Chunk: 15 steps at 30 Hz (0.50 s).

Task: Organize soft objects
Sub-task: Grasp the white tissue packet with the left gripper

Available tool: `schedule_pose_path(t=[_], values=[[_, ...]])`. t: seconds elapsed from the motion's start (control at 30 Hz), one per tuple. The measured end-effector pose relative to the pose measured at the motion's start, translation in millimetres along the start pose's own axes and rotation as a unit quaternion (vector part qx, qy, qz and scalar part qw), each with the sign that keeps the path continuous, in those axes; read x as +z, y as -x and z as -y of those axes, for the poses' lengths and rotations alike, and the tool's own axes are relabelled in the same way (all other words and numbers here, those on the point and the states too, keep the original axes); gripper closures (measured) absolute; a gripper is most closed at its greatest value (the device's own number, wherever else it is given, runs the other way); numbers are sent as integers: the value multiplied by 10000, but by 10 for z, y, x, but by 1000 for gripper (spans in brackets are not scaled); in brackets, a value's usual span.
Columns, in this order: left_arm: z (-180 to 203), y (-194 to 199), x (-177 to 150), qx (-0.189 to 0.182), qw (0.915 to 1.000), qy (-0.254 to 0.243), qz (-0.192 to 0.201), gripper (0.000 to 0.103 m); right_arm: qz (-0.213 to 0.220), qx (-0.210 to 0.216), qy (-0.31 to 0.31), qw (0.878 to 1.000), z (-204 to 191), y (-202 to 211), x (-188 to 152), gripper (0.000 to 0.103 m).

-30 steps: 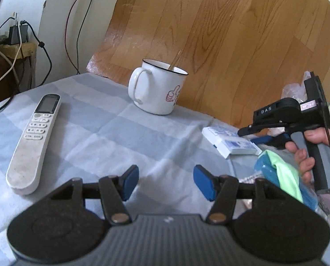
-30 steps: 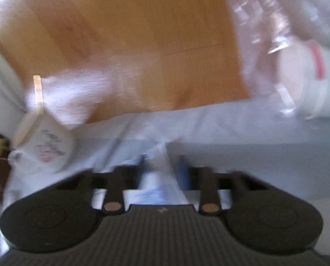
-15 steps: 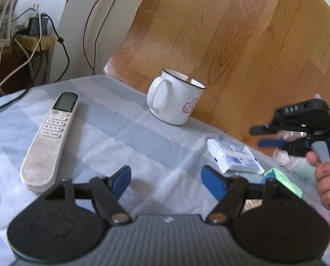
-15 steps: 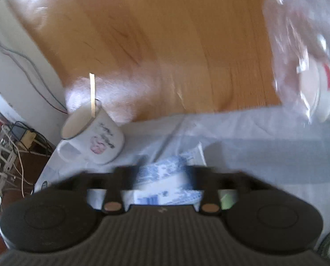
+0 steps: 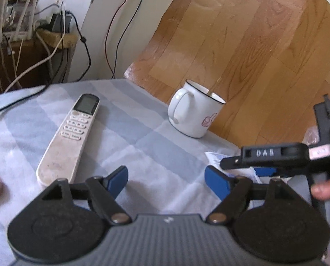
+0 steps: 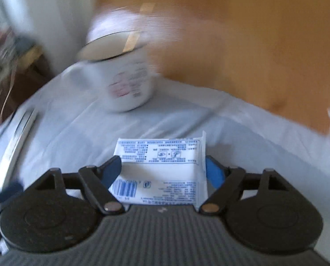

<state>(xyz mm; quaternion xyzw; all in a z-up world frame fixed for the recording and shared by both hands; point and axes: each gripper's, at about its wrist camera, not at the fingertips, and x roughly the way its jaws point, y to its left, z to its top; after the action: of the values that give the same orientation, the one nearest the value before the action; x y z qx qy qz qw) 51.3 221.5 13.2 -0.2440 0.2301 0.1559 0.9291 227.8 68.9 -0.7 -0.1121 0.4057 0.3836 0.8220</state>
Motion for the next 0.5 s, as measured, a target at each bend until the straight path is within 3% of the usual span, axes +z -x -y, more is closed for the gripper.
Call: schedule_pose_path(t=[0.07, 0.13, 0.17, 0.33, 0.5], values=[[-28, -17, 9, -39, 9999, 86, -84, 24, 34, 91, 677, 9977, -188, 68, -67, 24], [-63, -50, 17, -72, 9996, 216, -173, 24, -134, 515, 982, 9937, -315, 131, -155, 28], [-93, -69, 25, -115, 9992, 308, -236, 24, -243, 758, 1062, 9911, -369, 153, -202, 35], [-165, -73, 16, -412, 9976, 472, -311, 26, -224, 923, 1084, 9896, -423, 358, -433, 43], [-39, -67, -20, -343, 9984, 107, -438, 26, -213, 1086, 1112, 9876, -529, 479, -651, 51]])
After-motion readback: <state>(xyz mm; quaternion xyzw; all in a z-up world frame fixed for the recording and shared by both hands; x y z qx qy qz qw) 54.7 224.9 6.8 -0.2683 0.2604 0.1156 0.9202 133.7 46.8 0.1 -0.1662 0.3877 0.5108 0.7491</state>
